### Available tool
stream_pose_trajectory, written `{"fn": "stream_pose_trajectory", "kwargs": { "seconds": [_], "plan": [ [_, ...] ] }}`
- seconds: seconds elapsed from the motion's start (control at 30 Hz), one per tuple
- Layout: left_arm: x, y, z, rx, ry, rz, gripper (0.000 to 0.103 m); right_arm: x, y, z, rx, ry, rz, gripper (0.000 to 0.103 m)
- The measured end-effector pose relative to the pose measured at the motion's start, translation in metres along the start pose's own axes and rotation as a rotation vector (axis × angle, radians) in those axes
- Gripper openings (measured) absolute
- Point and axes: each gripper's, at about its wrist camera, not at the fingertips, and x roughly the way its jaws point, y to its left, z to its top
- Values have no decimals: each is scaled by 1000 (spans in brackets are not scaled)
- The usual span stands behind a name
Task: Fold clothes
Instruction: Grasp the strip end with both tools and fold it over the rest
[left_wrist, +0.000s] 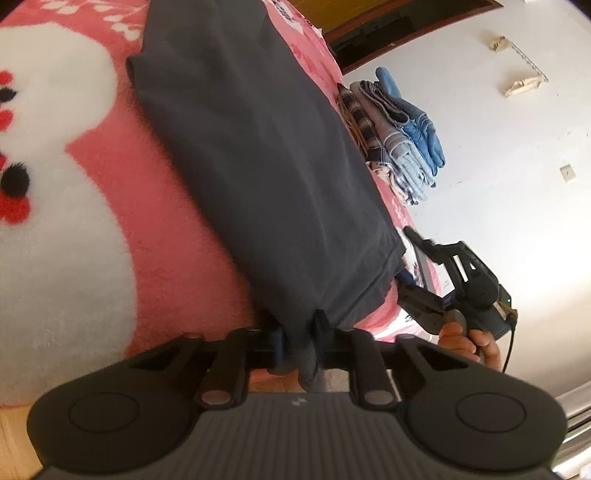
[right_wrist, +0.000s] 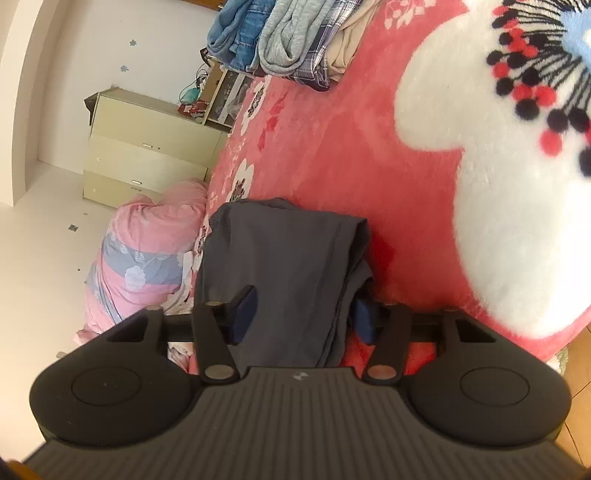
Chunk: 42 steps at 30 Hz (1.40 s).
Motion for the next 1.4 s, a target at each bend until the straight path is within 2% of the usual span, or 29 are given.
{"fn": "stream_pose_trajectory", "kwargs": {
  "seconds": [0.03,0.1,0.2,0.47,0.7,0.87,1.13,1.3,1.4],
  "plan": [
    [0,-1,0,13,1,3,11,0,0,-2,5,-1,-10,32],
    [0,-6,0,36,-3,8,7,3,-4,-8,21,17,-14,11],
    [-8,-13,1,67,-31,-21,6,3,-2,-13,15,6,-2,4],
    [-54,-22,23,77,-172,-126,5,2,48,-8,-70,-50,108,3],
    [-96,-19,75,80,-329,-155,5,33,109,9,-167,-49,184,3],
    [-114,-3,129,54,-416,-145,5,83,161,21,-250,-42,220,3],
    [-96,45,228,-23,-473,-103,5,194,218,56,-314,-9,230,3],
    [-71,92,290,-95,-492,-64,6,270,232,78,-331,34,205,3],
    [-51,133,319,-175,-477,-83,10,321,226,91,-312,46,164,3]
  ]
}}
